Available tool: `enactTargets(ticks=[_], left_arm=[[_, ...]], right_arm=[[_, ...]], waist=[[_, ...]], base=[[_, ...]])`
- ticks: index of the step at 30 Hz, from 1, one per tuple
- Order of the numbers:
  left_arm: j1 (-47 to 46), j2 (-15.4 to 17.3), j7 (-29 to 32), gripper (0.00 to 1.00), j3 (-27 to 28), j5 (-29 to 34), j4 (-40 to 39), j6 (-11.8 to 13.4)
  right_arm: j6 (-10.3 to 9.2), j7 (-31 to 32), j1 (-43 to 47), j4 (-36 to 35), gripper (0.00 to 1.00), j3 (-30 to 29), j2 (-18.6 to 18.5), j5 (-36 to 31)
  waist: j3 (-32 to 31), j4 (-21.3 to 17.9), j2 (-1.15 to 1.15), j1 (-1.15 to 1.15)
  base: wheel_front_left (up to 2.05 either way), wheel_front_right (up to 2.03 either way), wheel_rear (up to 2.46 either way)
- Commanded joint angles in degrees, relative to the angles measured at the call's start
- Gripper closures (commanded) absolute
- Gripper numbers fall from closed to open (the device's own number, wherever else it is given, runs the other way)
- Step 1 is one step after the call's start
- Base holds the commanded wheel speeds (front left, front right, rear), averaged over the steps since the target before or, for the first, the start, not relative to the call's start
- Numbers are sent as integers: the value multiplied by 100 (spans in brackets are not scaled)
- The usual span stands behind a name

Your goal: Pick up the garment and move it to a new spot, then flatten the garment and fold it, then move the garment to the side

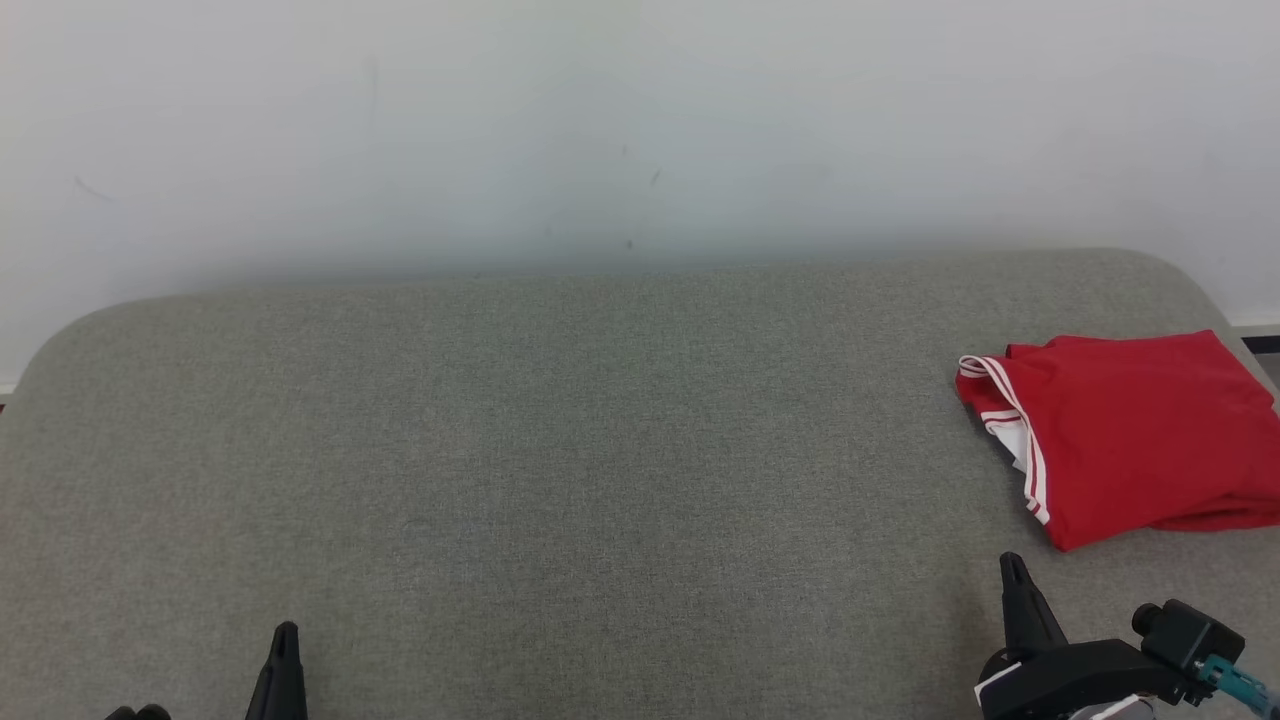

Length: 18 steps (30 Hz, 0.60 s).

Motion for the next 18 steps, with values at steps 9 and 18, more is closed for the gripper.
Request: enactTargets(ticks=[9,18], left_arm=[[-216,47,200,100,16,-796,-140,-36],[-269,53,367,100,20,-1433,-180,-57]], right_arm=[[-4,168,-20,-264,100,-81,-7,825],[-5,321,3,-416,100,-140,-6,1498]], waist=[[18,1,0,0],[37,2,0,0]], base=[[0,0,0],[0,0,0]])
